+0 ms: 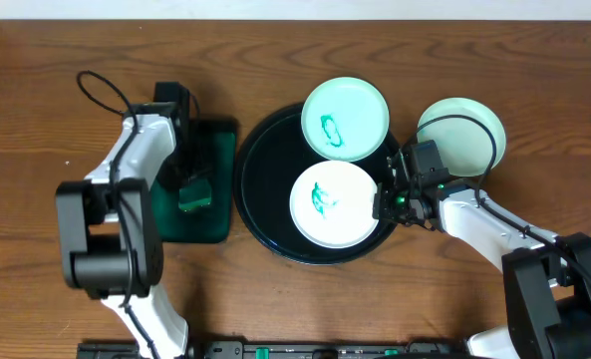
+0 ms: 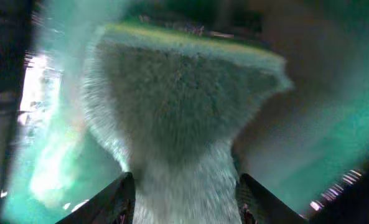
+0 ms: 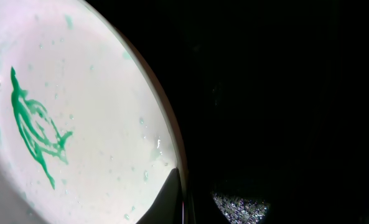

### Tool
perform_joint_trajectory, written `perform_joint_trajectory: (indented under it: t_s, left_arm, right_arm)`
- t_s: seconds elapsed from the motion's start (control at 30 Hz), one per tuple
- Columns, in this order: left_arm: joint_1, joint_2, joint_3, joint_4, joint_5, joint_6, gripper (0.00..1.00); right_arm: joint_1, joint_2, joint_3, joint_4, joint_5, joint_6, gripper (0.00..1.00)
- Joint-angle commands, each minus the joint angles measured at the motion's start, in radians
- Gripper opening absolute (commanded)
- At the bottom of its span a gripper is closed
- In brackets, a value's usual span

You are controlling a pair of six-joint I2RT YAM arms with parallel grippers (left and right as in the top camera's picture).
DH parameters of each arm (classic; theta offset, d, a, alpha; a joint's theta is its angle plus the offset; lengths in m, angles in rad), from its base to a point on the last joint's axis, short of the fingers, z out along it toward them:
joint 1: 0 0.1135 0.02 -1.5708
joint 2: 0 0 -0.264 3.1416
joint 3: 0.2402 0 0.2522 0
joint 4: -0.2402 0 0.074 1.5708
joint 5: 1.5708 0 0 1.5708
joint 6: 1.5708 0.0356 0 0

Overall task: Clean dirty plates on tray and stack at the side
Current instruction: 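Dip the sponge in the basin and lift it with the left gripper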

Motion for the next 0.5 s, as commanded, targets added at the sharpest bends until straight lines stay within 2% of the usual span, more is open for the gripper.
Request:
perform_joint_trajectory:
  t_s: [0.0, 0.03, 0.07, 0.1, 0.33, 0.47]
  left_arm:
    - [0.002, 0.071, -0.016, 0.008, 0.003, -0.001, 0.38]
    - [0.002, 0.084, -0.016, 0.012, 0.003, -0.001, 0.29]
    - [0.002, 0.099, -0.016, 0.02, 0.003, -0.002, 0.13]
    - [0.002, 0.107, -0.016, 0.027, 0.003, -0.002, 0.07]
    - [-0.002, 0.064, -0.012, 0.029, 0.003, -0.001, 0.07]
    - [-0.031, -0.044, -0.011, 0.029, -0.005, 0.0, 0.07]
  right_arm:
    - [0.016, 0.069, -0.03, -0.006, -0.003, -0.011, 0.01]
    - [0.016, 0.069, -0.03, -0.006, -0.009, -0.011, 0.01]
    - [0.016, 0.069, -0.03, -0.008, -0.013, -0.011, 0.01]
    - [0.016, 0.069, -0.03, -0.01, -0.013, -0.011, 0.01]
    - [0.016, 0.069, -0.03, -0.016, -0.013, -0.011, 0.01]
    - [0.016, 0.069, -0.03, -0.016, -0.013, -0.011, 0.01]
